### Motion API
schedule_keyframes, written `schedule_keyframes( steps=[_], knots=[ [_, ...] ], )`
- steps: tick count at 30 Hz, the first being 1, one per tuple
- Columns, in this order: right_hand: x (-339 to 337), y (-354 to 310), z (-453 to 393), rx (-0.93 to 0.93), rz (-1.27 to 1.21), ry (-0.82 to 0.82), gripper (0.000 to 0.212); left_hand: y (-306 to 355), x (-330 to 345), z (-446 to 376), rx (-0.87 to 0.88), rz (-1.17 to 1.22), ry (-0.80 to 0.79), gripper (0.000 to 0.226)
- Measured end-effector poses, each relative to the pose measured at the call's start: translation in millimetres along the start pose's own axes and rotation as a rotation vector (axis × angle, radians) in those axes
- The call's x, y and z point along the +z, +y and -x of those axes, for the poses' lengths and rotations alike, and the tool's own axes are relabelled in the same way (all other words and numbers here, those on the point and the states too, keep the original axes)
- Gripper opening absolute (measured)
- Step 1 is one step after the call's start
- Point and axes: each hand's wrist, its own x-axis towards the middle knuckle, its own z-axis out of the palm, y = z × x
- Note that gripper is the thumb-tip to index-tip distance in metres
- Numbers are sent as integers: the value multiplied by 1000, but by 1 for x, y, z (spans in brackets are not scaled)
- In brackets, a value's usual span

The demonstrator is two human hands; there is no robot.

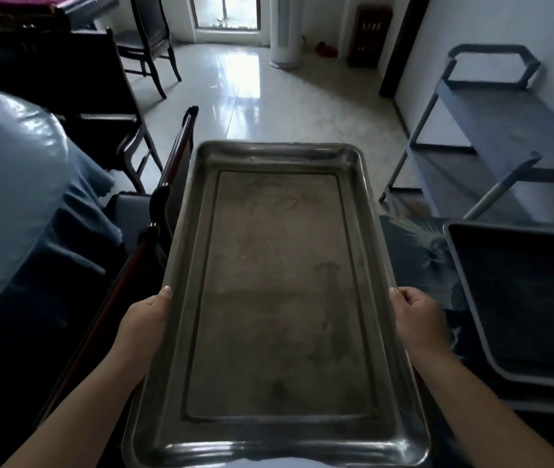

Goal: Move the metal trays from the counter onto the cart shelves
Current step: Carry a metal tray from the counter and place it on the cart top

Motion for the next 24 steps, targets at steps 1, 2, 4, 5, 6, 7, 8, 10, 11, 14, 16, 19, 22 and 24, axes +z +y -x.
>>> schedule_keyframes(
  steps=[1,2,4,5,6,7,8,10,11,14,16,19,22,24],
  knots=[
    [-1,-4,-17,-4,-1,0,30,9,8,-10,3,18,0,45],
    [-1,-9,-33,-5,-3,1,31,19,15,-22,5,39,3,44],
    [0,-19,-65,1,1,3,31,38,31,-46,-10,56,16,43],
    [3,-24,-81,5,6,2,32,48,38,-59,-18,51,18,43],
    [6,-28,-95,8,14,4,32,57,45,-73,-20,40,17,44],
    [10,-32,-110,9,21,11,32,66,51,-90,-19,27,13,44],
    [15,-35,-126,12,25,23,33,74,57,-108,-15,16,9,45],
    [27,-44,-159,37,25,38,33,94,69,-148,-5,2,-5,45],
    [34,-50,-177,52,25,47,32,105,76,-169,1,-4,-18,45],
    [53,-73,-235,65,18,105,33,143,98,-240,34,-42,-49,46],
    [64,-93,-270,74,17,148,35,175,108,-289,60,-62,-43,45],
    [74,-119,-313,103,11,196,35,222,122,-350,107,-99,-90,43],
    [79,-135,-349,132,-13,223,27,261,138,-398,122,-129,-131,47],
    [83,-140,-373,151,-34,234,25,283,155,-428,114,-157,-151,52]
  ],
)
